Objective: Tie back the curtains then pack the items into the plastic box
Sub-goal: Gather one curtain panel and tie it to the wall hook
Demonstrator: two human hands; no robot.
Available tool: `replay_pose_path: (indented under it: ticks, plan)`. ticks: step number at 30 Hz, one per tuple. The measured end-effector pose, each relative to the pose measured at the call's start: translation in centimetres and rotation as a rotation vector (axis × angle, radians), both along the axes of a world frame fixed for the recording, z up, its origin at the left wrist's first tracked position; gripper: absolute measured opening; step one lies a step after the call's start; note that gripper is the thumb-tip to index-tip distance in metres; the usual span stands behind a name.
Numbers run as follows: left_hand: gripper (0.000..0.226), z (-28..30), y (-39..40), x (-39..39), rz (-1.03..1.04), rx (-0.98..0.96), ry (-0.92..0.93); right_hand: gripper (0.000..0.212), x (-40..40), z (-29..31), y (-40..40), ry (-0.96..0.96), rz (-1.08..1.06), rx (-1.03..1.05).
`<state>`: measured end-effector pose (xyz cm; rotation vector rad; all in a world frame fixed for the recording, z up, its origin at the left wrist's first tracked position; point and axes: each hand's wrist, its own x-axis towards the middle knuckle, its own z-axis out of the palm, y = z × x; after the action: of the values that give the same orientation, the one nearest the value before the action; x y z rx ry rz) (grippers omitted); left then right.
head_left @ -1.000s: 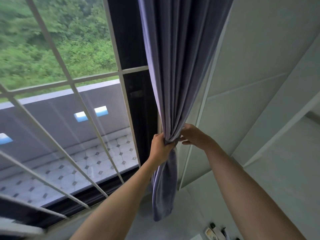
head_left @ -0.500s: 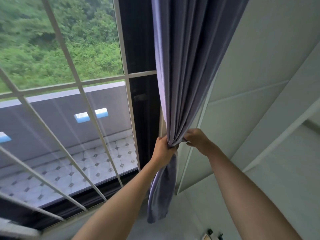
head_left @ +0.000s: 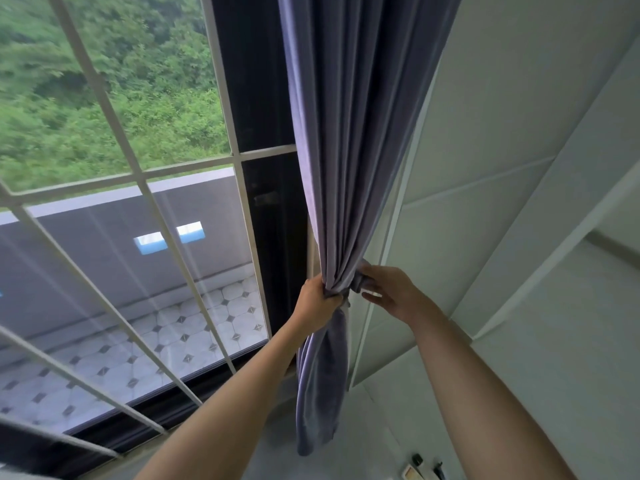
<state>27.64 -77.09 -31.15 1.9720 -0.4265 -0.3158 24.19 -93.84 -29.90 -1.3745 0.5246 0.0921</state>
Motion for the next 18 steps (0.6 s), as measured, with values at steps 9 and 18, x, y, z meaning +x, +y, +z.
replay_pose_path:
  ticks: [9,18]
  plan:
    - [0.011,-0.2,0.8,0.3,0.036,-0.040,0.012,0.029,-2.4,-1.2,-0.7,-0.318,-0.386,0.548]
    - [0.011,-1.0,0.5,-0.4,-0.021,-0.084,-0.059,0.024,-5.5,-5.6,2.2,-0.155,-0.454,0.398]
